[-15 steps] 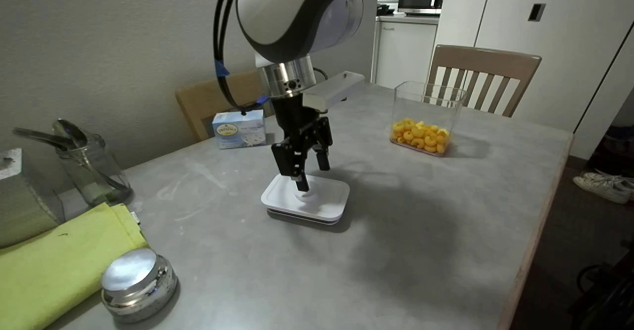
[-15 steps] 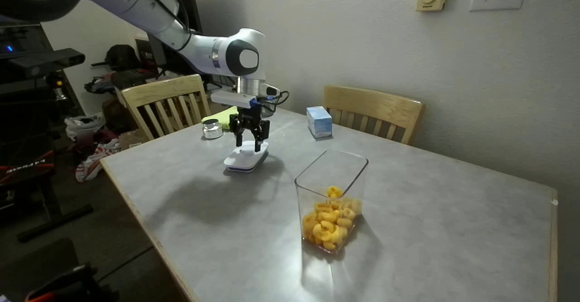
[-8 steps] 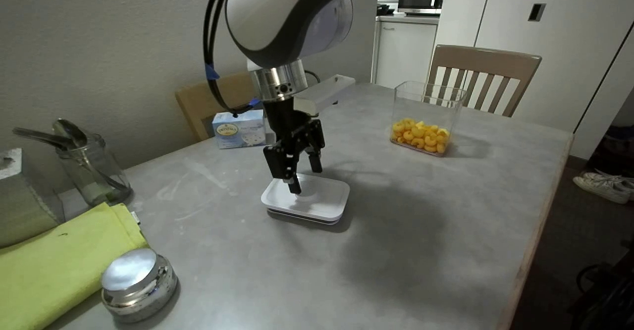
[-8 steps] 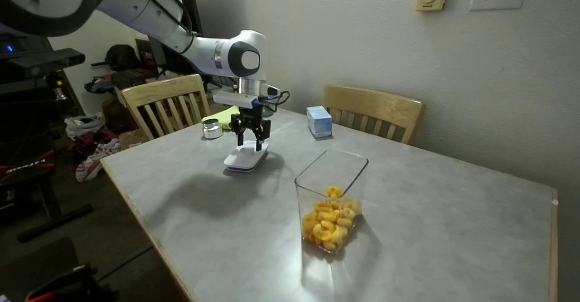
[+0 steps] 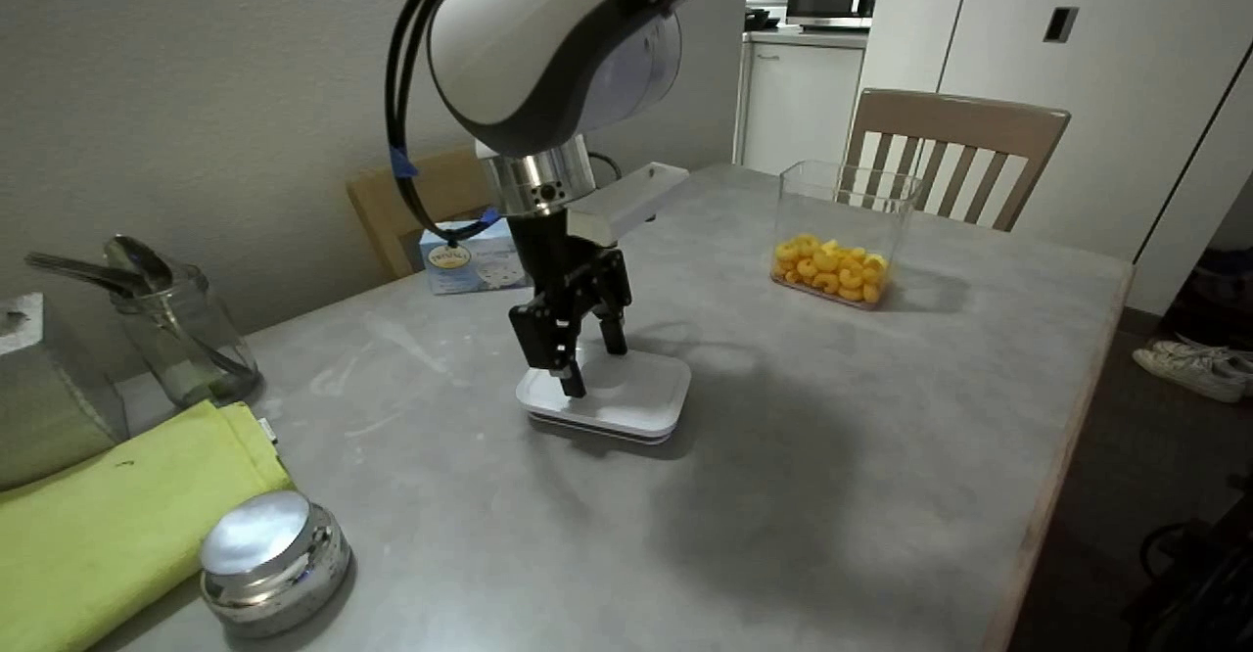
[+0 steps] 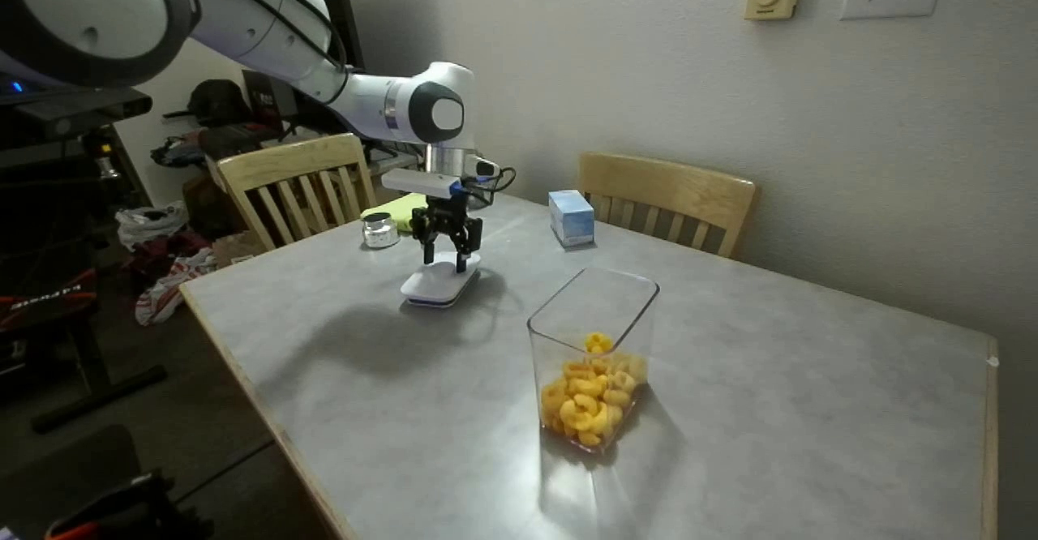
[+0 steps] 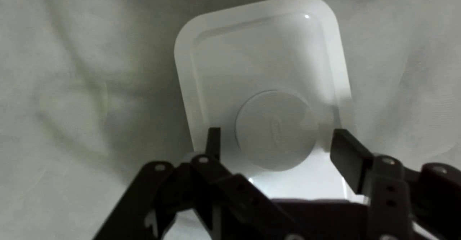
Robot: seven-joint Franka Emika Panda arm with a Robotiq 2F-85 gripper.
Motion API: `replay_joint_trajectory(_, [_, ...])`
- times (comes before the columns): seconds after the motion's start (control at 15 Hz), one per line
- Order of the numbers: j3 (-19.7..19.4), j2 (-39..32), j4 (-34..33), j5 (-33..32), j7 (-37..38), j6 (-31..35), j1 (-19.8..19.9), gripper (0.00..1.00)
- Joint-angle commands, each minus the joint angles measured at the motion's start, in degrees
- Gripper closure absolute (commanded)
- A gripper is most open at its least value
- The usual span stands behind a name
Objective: Place the white lid on top of the food container
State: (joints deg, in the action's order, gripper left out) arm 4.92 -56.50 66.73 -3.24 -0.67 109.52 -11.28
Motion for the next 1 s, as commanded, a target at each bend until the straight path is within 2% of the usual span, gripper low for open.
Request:
replay_joint_trajectory(0.0, [-0.09,-0.64,-1.22,0.12,0.3,-1.32,-0.4,0.2])
replay_joint_trajectory(0.6, [-0.16,0.62,1.02,0.48,2.19,-0.36,-0.75,0.24])
replay_joint_trajectory(0.93, [-0.12,0.96,1.94,0.64,3.19,0.19,-0.81,0.43])
